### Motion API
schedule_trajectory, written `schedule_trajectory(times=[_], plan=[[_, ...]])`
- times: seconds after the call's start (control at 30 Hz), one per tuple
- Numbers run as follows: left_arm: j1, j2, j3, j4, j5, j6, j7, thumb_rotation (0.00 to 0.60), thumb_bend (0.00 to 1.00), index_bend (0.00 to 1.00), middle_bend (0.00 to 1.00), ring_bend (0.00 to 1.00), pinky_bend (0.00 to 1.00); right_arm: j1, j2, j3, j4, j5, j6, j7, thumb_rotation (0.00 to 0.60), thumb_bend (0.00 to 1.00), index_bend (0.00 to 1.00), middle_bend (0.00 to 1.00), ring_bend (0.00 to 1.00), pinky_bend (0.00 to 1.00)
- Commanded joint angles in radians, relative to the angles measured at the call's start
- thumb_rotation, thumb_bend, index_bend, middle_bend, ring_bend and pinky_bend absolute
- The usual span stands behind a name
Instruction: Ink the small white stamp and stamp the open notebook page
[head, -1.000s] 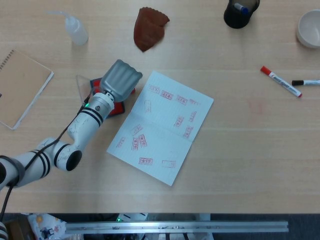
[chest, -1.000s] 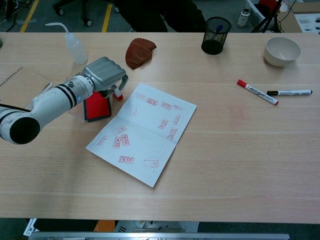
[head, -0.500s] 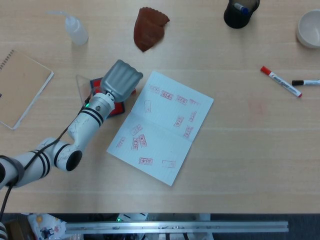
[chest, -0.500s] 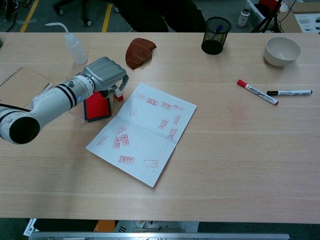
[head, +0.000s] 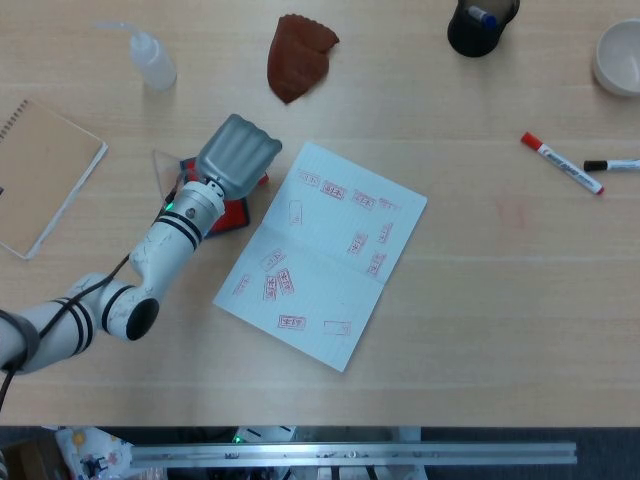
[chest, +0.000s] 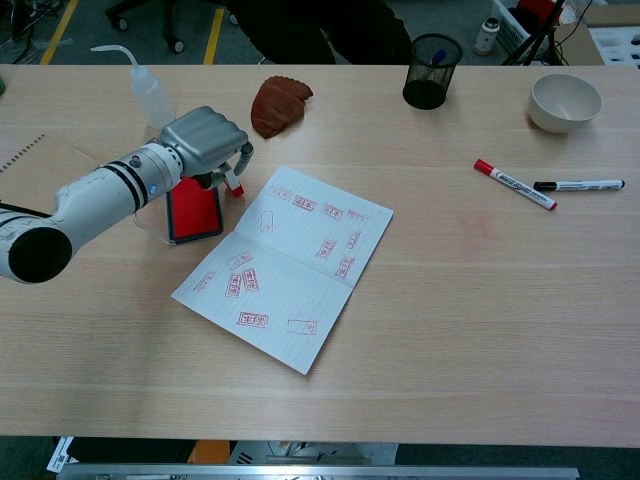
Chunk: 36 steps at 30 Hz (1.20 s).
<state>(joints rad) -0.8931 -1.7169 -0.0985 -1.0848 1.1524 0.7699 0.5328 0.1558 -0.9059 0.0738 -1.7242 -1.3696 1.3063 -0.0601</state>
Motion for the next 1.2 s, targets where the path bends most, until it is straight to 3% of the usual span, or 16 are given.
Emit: schedule_trajectory(times=[0.03, 0.43, 1.2], plan=[[0.002, 0.022, 0.004, -0.022, 0.005, 0.009, 0.013, 0.600, 0.40, 0.52, 1.00, 1.00, 1.00, -0.001, 0.000, -0.001, -0.001, -0.003, 0.002, 0.000, 0.600, 0.21, 0.34, 0.40, 0.33, 0.39], [0.045, 0.139, 0.061, -0.137, 0.059, 0.051, 0.024, 0.600, 0.40, 0.52, 1.00, 1.00, 1.00, -0.002, -0.005, -0.003, 0.004, -0.012, 0.004, 0.013, 0.600, 0.21, 0.34, 0.40, 0.33, 0.39], [0.061, 0.085, 0.072, -0.010, 0.070, 0.011, -0.027, 0.600, 0.40, 0.52, 1.00, 1.00, 1.00, -0.011, 0.000, -0.004, -0.012, -0.012, 0.018, -0.001, 0.600, 0.21, 0.34, 0.40, 0.33, 0.39]])
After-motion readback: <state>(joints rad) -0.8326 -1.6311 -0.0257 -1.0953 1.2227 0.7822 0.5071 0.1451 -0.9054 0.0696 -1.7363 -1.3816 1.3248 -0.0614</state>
